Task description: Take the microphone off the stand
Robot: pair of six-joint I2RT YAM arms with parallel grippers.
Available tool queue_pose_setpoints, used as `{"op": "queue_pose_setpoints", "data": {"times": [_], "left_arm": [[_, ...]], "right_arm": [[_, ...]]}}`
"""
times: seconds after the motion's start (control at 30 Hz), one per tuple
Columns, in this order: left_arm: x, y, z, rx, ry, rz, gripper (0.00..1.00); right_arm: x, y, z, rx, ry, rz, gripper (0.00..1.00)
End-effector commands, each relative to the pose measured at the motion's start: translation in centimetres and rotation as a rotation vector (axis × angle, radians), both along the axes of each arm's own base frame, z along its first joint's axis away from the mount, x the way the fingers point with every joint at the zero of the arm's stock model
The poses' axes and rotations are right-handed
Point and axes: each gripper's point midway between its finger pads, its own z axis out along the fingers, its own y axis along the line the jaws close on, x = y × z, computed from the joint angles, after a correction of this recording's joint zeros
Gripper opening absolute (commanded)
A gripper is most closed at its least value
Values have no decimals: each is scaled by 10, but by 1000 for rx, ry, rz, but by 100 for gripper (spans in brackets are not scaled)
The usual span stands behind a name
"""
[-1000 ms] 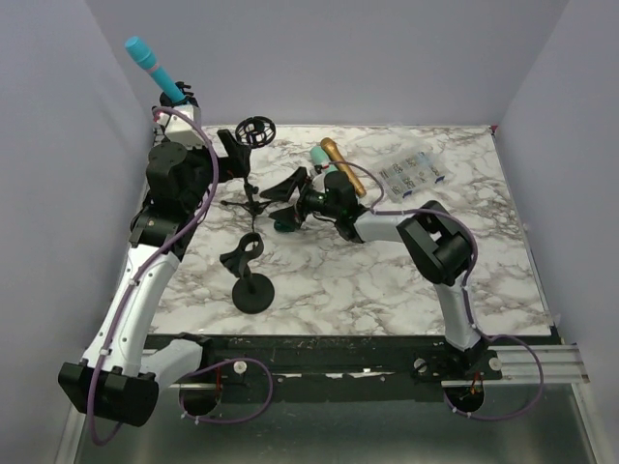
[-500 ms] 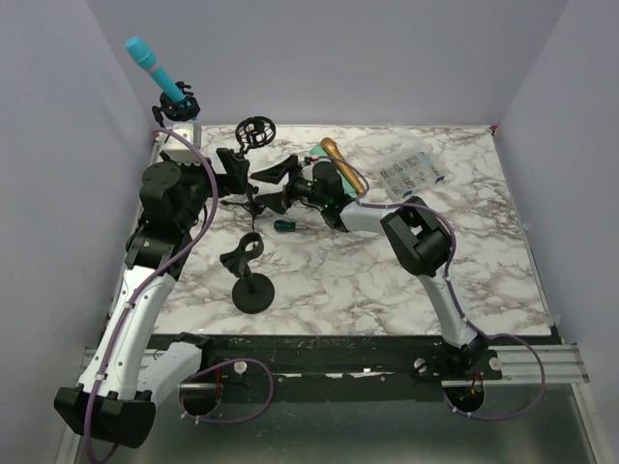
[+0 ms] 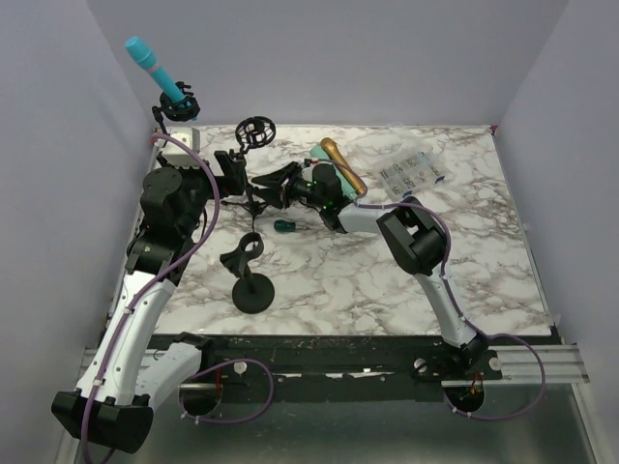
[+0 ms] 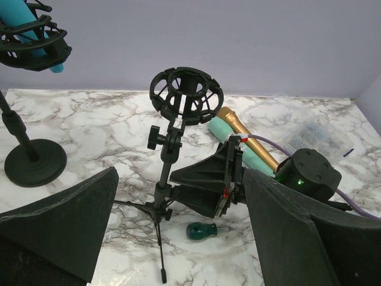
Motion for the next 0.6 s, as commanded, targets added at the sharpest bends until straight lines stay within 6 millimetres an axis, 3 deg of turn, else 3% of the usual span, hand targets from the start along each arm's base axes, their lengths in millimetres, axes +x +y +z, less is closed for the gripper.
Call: {"op": "queue_pose_setpoints", "data": {"times": [0.0,0.17,0.4,0.57], "left_arm": [[-1,3,7,10,-36,20,88],[1,3,5,17,-32,21,87],[0,3,6,29,-36,22,87],[-5,-3,5,20,-26,13,88]], "right_arm": [[-3,0,0,23,-24,-8,47],[-7,-2,2,34,-21,2,47],[-11,-4,10,30,-48,6,24],[-15,0,5,21,-47,19,23]]}}
